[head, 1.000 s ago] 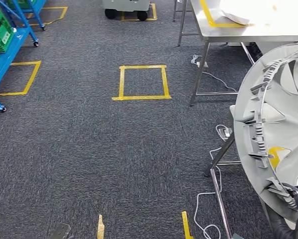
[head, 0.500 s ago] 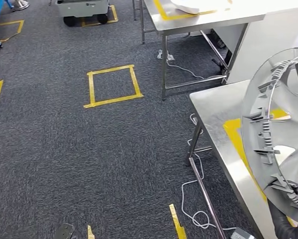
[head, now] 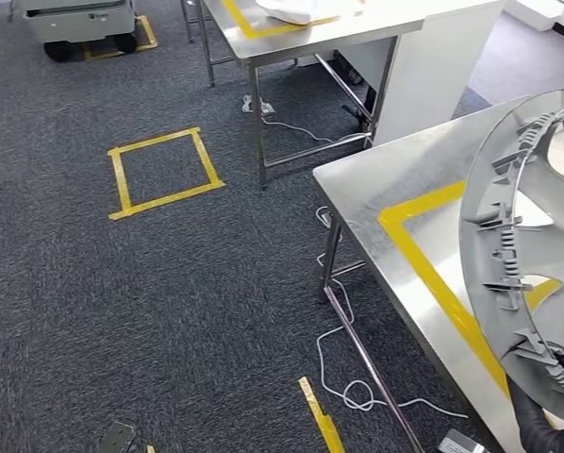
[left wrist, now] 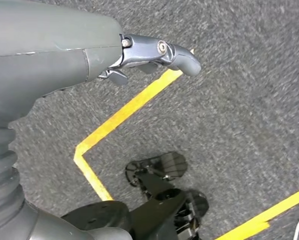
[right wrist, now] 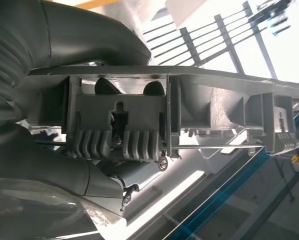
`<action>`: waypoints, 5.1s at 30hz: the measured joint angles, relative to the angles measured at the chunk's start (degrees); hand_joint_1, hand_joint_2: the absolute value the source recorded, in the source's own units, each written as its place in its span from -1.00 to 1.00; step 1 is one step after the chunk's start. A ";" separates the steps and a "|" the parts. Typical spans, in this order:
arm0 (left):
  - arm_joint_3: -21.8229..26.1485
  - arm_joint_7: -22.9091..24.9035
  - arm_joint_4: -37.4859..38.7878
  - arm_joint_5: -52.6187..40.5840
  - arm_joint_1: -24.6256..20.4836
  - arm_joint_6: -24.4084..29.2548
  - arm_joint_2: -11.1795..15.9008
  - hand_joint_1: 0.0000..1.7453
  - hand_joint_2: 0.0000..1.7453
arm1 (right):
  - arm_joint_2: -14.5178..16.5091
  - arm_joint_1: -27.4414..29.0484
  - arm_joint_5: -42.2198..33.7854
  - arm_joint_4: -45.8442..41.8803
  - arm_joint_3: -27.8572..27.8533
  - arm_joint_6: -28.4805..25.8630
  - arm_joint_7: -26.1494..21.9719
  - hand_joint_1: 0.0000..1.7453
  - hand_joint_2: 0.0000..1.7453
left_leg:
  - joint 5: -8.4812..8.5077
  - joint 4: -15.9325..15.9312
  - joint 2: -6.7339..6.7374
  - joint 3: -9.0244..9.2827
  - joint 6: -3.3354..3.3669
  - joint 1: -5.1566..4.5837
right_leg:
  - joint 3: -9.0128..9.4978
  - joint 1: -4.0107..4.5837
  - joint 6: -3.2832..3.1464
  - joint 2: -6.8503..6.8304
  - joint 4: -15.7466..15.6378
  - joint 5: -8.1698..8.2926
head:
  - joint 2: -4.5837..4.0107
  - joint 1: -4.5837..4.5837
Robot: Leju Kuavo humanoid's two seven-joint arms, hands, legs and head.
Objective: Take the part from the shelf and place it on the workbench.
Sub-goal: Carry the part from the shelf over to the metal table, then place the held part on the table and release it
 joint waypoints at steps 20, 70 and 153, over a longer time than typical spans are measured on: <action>2.82 0.37 -1.08 -2.15 0.85 -0.93 -1.29 -1.00 1.00 | 0.04 0.29 -3.27 0.73 -0.28 3.27 0.97 1.00 1.00 | -4.46 12.80 -1.05 -5.20 -1.18 -0.22 | 6.36 0.28 -2.15 2.65 -9.39 4.67 | 0.00 -0.39; 10.17 -1.53 -0.12 -4.93 -0.70 -2.43 -4.40 -1.00 1.00 | -5.86 -0.89 -8.71 4.04 0.14 12.37 8.55 1.00 1.00 | -1.15 1.08 2.93 -0.26 -0.11 0.44 | 0.67 -0.64 1.59 -1.97 0.66 1.22 | 0.00 0.35; -9.70 -6.84 20.43 -1.04 -15.75 0.34 1.13 -1.00 1.00 | -22.91 -39.52 -9.29 39.45 23.01 31.22 -3.83 1.00 1.00 | -1.37 1.54 4.79 0.11 -1.48 -0.21 | 6.59 0.06 -0.27 -4.84 -10.31 5.25 | 0.00 0.14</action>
